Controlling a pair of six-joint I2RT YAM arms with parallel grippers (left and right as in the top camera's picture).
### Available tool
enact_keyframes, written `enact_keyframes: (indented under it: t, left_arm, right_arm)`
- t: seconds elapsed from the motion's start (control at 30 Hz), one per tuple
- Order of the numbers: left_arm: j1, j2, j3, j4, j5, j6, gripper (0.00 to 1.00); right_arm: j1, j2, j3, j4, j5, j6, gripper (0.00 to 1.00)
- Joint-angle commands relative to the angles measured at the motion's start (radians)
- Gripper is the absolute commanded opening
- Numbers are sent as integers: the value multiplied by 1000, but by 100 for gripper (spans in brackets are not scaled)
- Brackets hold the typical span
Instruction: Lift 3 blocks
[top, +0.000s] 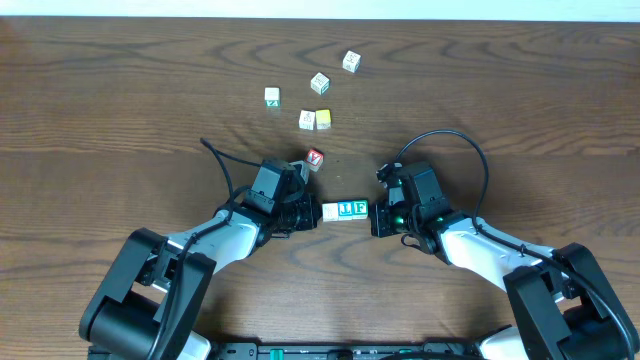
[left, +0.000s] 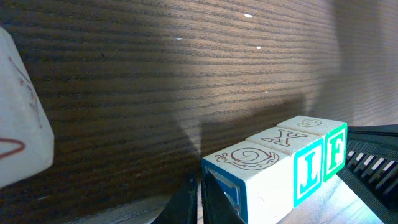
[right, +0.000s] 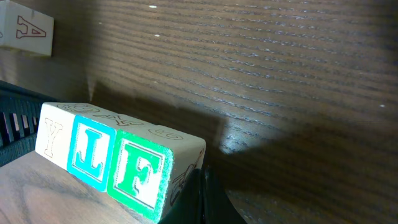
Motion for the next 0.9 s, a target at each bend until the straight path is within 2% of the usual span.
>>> enact_keyframes:
  t: [0.0, 0.87]
  left_arm:
    - [-61, -16, 43, 26, 150, -13, 7]
    - [-61, -16, 88, 7, 150, -12, 7]
  right_arm:
    - [74, 8, 50, 19, -277, 6, 1]
    - [74, 8, 85, -8, -279, -3, 1]
